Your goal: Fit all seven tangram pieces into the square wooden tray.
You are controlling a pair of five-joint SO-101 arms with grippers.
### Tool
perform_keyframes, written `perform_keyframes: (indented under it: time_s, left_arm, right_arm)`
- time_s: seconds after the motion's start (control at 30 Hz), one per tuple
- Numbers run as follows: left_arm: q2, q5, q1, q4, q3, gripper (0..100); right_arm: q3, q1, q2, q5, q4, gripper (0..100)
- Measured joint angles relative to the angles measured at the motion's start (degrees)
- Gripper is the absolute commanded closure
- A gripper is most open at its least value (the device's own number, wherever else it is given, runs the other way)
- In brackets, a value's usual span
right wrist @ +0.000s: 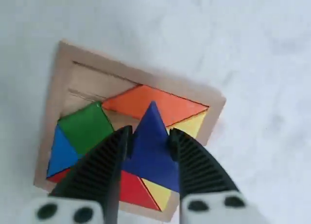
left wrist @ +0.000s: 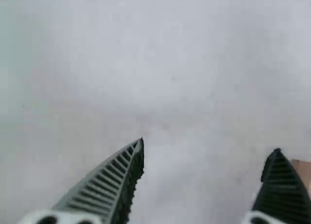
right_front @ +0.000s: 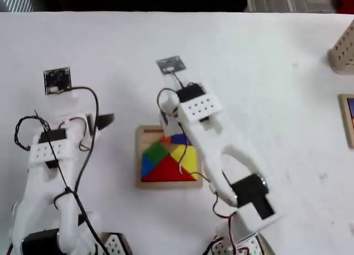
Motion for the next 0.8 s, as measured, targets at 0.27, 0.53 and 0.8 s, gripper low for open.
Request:
perform_keyframes:
  time_s: [0.27, 0.53, 0.8]
  left_arm:
    - [0.00, 0.00, 0.00, 0.00, 0.00, 62]
    - [0.00, 0.00, 0.00, 0.00, 0.00, 62]
    - [0.00, 0.00, 0.00, 0.00, 0.00, 62]
  right_arm:
    - [5.01, 0.18, -2.90, -8.79, -3.96, 98.1]
    - [5.27, 0.00, -2.90, -22.86, -5.63, 98.1]
    - [6.59, -1.93, -2.90, -27.69, -7.03, 84.4]
